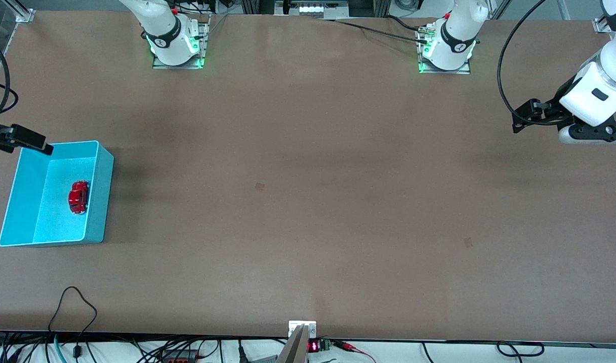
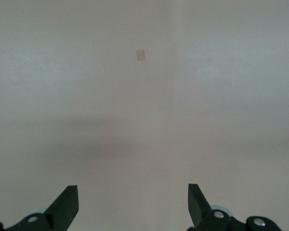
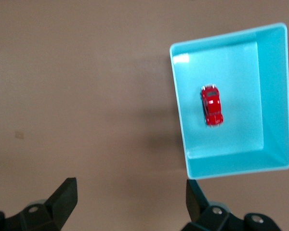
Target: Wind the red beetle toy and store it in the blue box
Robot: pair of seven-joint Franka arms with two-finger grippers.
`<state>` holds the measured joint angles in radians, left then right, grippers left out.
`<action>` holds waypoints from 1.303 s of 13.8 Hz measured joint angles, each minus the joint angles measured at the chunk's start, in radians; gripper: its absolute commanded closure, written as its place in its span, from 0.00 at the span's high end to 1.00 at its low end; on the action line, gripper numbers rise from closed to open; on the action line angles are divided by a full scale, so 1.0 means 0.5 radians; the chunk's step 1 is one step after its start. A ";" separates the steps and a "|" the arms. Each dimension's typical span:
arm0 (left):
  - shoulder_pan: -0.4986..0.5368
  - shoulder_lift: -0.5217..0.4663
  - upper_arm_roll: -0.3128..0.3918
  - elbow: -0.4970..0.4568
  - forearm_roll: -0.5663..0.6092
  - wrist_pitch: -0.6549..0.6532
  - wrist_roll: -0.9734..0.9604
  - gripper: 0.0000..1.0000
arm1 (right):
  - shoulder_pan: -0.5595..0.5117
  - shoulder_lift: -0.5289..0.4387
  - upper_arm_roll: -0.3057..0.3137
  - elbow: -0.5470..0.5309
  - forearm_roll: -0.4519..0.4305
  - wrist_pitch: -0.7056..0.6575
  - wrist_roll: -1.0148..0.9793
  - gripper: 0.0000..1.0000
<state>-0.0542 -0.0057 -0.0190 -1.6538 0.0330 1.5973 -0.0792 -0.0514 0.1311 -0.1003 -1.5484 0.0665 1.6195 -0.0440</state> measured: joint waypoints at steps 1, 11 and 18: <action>0.000 0.000 0.000 0.000 0.000 0.000 0.000 1.00 | 0.002 -0.003 0.002 0.000 -0.053 -0.039 0.018 1.00; 0.000 0.000 0.000 0.000 0.000 0.000 0.000 1.00 | 0.030 -0.233 0.025 -0.310 -0.161 0.105 0.025 1.00; 0.000 0.000 0.000 0.000 0.000 0.000 0.000 1.00 | 0.030 -0.320 0.025 -0.381 -0.161 0.146 0.001 1.00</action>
<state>-0.0543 -0.0057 -0.0191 -1.6538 0.0330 1.5973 -0.0792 -0.0364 -0.0288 -0.0876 -1.7388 -0.0141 1.6926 -0.0434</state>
